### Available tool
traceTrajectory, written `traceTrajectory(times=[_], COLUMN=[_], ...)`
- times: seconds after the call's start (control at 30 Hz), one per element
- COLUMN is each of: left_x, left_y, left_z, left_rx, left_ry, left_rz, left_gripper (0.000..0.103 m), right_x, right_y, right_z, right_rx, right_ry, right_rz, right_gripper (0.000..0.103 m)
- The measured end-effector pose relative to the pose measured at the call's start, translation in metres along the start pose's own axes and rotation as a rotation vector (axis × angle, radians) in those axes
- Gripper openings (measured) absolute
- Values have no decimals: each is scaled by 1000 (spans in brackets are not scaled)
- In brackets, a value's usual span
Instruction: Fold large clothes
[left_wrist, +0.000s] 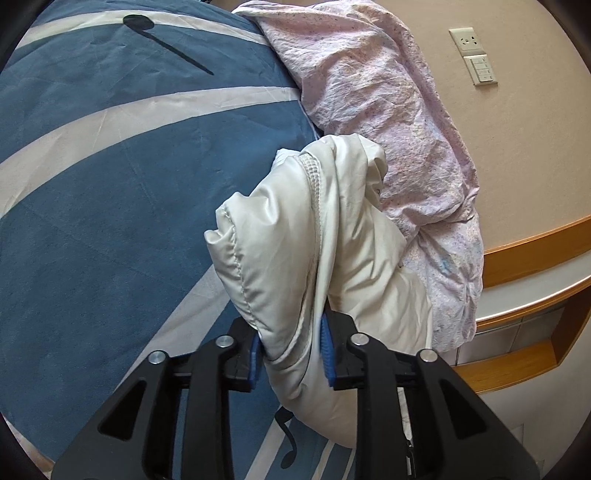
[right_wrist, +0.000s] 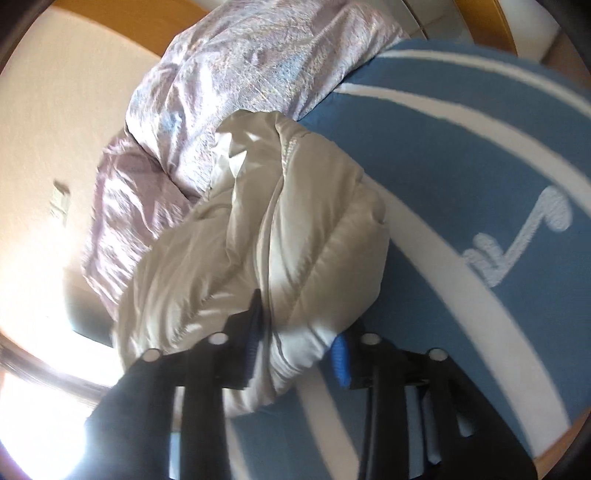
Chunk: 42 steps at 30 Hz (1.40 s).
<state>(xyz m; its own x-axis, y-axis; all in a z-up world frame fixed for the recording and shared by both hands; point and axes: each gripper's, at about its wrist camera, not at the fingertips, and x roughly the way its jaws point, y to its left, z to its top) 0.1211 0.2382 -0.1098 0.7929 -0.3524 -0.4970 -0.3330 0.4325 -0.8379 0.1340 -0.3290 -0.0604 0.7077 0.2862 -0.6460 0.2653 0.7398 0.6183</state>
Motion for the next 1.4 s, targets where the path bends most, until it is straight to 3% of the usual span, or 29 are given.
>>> traceTrajectory(times=[0.13, 0.23, 0.3, 0.33, 0.57, 0.8, 1.27, 1.4], left_x=[-1, -4, -5, -6, -1, 9, 26, 29], left_y=[3, 4, 4, 4, 1, -8, -5, 0], left_z=[1, -1, -1, -1, -6, -9, 3, 6], left_rx=[8, 26, 36, 41, 44, 76, 24, -9], left_ry=[-12, -35, -56, -60, -88, -108, -72, -72], left_rz=[9, 20, 26, 26, 32, 63, 44, 30], left_gripper=[41, 56, 61, 62, 74, 75, 75, 75], right_x=[-16, -37, -42, -42, 7, 49, 99, 94], right_y=[7, 27, 42, 56, 146, 197, 211, 213], right_z=[-4, -7, -8, -8, -18, -42, -63, -63], right_rx=[-80, -194, -258, -318, -636, -772, -874, -860], right_ry=[-103, -308, -366, -376, -232, -173, -140, -138], right_rz=[-134, -342, -371, -344, -191, -132, -233, -204], right_gripper=[63, 69, 69, 69, 69, 69, 70, 70])
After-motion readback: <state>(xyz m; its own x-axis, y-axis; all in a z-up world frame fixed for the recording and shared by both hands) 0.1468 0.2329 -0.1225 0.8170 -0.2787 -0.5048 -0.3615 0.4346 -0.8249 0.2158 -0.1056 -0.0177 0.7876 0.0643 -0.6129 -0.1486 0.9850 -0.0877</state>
